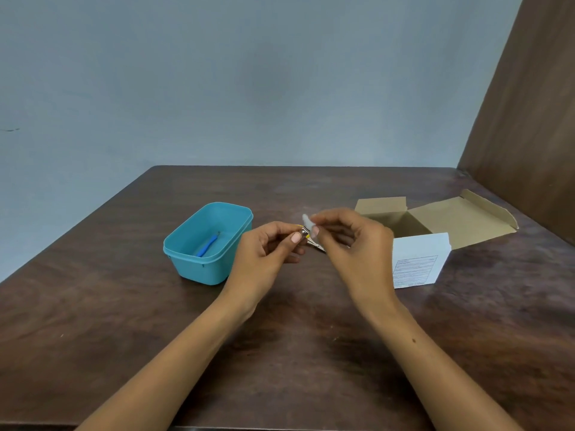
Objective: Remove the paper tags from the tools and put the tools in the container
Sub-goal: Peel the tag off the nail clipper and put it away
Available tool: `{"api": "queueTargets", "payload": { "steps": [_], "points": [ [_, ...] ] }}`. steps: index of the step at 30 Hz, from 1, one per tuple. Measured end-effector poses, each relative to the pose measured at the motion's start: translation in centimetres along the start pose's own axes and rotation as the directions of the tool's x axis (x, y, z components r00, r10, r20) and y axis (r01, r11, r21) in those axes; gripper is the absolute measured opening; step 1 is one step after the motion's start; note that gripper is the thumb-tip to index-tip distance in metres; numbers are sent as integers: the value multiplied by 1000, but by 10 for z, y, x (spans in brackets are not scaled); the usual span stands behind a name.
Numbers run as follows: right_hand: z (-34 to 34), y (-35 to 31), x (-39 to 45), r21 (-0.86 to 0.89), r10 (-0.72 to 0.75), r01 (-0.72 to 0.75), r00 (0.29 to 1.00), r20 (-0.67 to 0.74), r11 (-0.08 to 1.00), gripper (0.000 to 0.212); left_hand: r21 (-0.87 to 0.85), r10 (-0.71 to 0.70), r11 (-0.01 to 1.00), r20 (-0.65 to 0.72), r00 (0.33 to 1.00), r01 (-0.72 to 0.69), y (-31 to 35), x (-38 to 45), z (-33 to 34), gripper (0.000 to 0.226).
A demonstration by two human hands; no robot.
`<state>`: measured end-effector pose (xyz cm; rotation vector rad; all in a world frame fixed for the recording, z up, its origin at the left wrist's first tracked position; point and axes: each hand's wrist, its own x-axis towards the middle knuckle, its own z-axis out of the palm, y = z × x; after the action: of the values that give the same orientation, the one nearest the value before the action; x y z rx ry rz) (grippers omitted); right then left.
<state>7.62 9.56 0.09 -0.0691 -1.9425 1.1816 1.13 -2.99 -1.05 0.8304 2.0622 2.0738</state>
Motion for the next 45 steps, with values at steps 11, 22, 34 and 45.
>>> {"api": "queueTargets", "payload": {
  "steps": [11, 22, 34, 45],
  "points": [
    [-8, 1, 8, 125, 174, -194, 972, 156, 973, 15, 33, 50, 998, -21, 999, -49, 0, -2, -2, 17],
    [-4, -1, 5, 138, 148, -154, 988, 54, 978, 17, 231, 166, 963, -97, 981, -141, 1, 1, -5, 18],
    [-2, 4, 2, -146, -165, 175, 983, 77, 974, 14, 83, 80, 994, -81, 993, -74, 0, -1, -3, 13],
    [-8, 4, 8, 136, 170, -164, 985, -33, 977, 16, -103, -13, 995, -136, 991, -1, 5, -1, -3, 14]
  ]
}}
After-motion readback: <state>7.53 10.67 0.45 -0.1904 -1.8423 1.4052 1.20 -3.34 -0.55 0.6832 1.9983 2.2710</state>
